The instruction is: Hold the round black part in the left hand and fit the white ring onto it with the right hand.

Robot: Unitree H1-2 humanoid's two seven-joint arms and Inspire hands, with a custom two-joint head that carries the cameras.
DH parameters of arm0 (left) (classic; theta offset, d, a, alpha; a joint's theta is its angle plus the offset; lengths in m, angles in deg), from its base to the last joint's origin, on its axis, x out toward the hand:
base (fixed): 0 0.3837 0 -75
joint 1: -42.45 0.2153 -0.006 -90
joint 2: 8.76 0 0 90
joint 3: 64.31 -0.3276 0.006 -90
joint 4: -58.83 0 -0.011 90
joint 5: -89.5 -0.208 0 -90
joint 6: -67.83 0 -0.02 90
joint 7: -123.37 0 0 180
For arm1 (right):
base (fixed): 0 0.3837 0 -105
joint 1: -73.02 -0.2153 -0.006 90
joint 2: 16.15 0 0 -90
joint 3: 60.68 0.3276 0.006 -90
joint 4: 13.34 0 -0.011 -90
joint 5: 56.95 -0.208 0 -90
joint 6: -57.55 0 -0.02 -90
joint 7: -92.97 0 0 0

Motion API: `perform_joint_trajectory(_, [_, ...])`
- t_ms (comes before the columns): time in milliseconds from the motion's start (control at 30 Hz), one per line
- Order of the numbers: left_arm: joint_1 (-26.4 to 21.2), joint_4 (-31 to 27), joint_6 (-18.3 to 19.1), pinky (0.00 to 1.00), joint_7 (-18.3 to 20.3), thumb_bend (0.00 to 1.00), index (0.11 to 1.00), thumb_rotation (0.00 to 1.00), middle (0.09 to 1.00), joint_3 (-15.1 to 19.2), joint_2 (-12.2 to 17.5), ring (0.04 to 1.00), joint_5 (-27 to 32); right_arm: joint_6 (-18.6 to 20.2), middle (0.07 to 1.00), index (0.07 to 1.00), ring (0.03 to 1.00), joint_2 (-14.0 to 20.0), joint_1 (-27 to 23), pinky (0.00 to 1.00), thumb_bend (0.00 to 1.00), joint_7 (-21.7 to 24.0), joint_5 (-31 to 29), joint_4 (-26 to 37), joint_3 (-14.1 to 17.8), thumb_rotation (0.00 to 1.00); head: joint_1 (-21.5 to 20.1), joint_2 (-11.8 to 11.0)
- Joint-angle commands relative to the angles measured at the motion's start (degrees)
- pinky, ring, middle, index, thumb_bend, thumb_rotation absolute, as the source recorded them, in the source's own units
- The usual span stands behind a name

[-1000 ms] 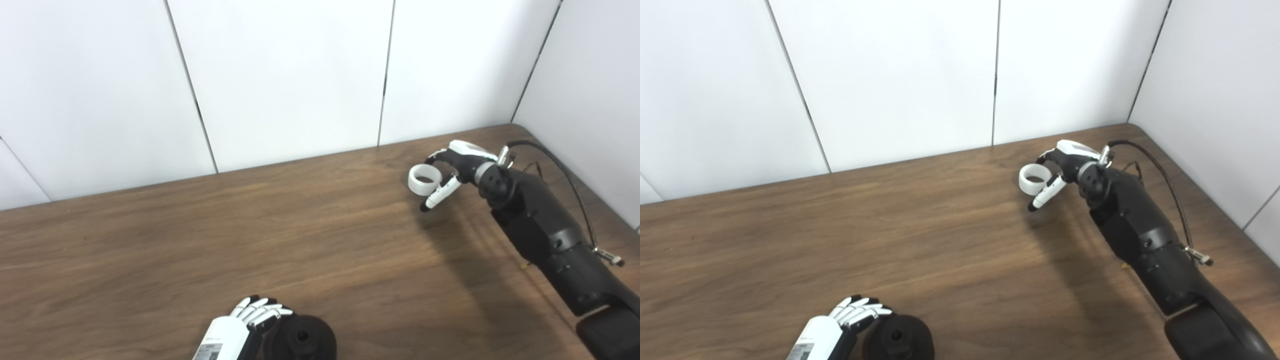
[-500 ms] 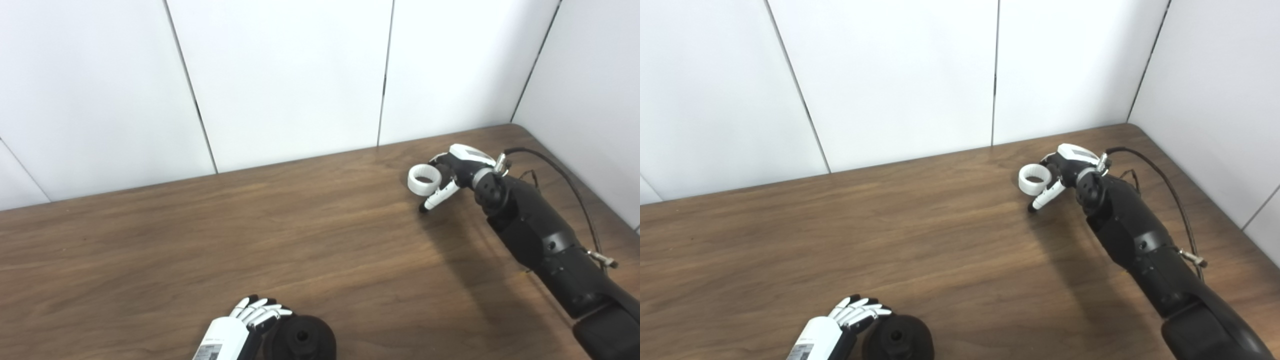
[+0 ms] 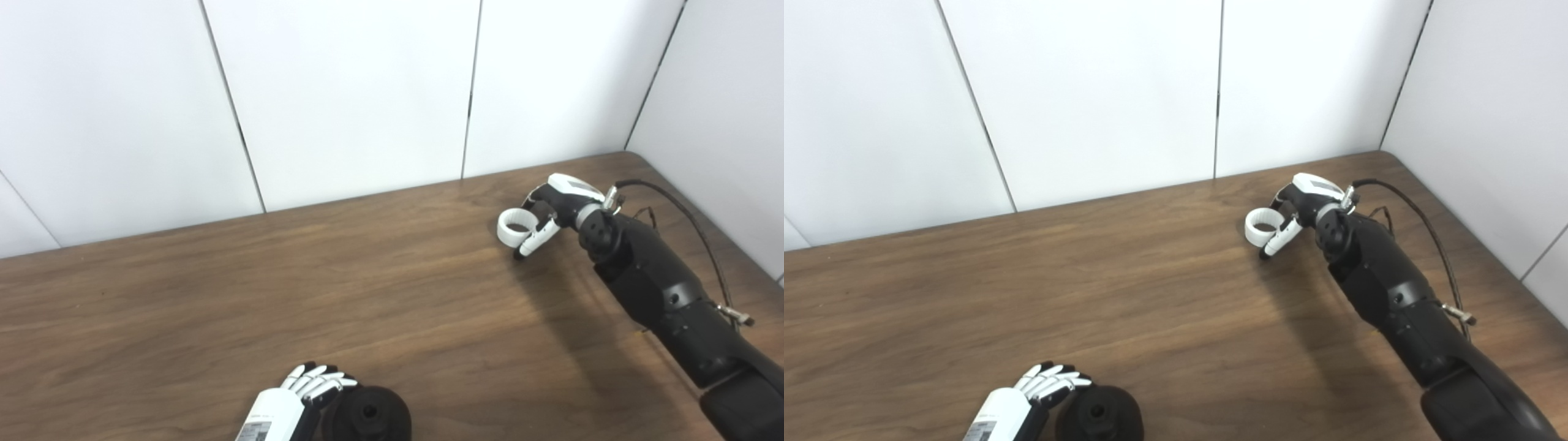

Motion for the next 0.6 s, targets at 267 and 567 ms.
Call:
perform_joint_trajectory(267, [1.1,1.4,2.6,0.93,2.7,0.52,0.487,0.06,0.787,0.4,2.0,0.856,-3.1,0.4,0.922,0.616,0.973,0.2,-3.3,0.91,0.84,-0.2,1.3,1.7,0.7,0.24,-0.2,0.3])
perform_joint_trajectory(567, [1.3,1.1,2.6,0.92,2.5,0.52,0.486,0.06,0.785,0.4,1.9,0.852,-3.0,0.4,0.930,0.633,0.980,-0.6,-3.9,0.87,0.85,1.1,2.7,1.5,0.8,0.26,-0.1,0.6])
